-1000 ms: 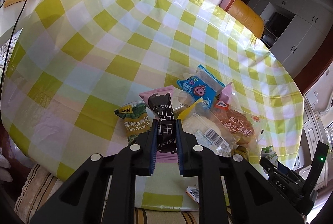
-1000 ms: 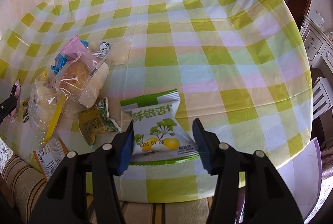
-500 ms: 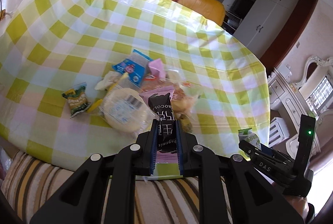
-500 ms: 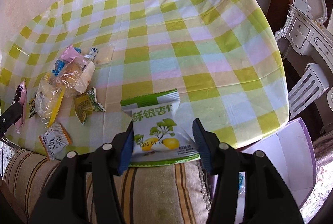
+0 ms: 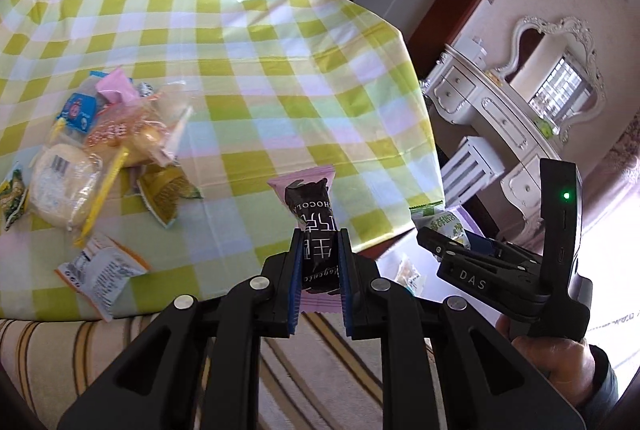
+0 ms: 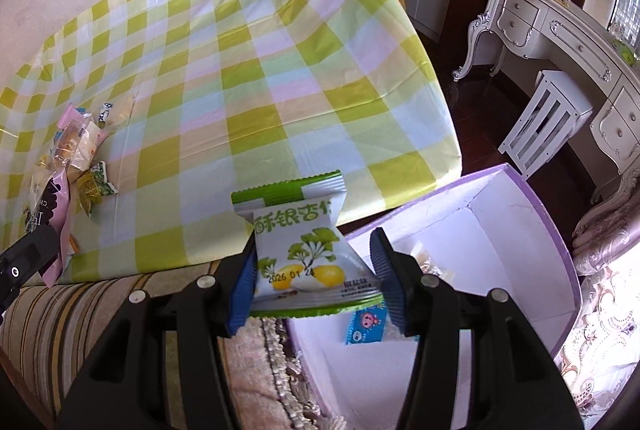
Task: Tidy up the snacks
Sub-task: 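Carry both snacks over the white box and open both tools to drop them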
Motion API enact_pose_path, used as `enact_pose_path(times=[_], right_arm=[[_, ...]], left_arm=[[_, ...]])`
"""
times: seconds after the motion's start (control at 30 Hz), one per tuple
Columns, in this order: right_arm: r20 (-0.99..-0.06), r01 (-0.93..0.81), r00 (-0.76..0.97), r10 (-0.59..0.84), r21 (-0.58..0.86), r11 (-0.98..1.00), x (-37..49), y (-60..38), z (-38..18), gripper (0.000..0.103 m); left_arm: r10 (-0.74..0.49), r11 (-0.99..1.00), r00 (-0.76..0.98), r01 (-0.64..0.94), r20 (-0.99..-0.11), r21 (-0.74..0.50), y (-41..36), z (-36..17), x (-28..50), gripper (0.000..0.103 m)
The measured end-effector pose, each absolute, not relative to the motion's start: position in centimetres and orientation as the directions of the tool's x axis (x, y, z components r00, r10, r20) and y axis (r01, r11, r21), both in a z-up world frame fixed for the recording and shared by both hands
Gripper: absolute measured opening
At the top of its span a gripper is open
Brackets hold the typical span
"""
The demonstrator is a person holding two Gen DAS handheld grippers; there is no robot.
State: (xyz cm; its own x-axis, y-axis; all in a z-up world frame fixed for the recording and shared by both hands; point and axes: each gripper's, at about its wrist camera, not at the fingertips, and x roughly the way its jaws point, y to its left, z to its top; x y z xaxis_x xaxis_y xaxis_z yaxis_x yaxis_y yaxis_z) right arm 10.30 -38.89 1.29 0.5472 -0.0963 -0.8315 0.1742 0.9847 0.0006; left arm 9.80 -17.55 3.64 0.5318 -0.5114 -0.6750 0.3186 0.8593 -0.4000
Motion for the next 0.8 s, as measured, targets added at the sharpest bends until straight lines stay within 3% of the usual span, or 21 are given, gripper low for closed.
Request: enact_pose_path(times=[0.73,0.8], right_arm=[[-0.854,0.477,0.455,-0.253,-0.007,0.879,5.7,-50.4,-1.3,0.057],[-0.853,0.496,0.451,-0.261,-0.004,0.869,5.6,-50.8,-1.3,0.072]], left_arm=[[-0.626,0.718,0.276,0.568,-0.729,-0.402,-31.4,1.7,9.1,0.016],[-0.64,0.704,0.255,0.574,-0.725,-0.419,-31.8,1.6,9.2,0.018]])
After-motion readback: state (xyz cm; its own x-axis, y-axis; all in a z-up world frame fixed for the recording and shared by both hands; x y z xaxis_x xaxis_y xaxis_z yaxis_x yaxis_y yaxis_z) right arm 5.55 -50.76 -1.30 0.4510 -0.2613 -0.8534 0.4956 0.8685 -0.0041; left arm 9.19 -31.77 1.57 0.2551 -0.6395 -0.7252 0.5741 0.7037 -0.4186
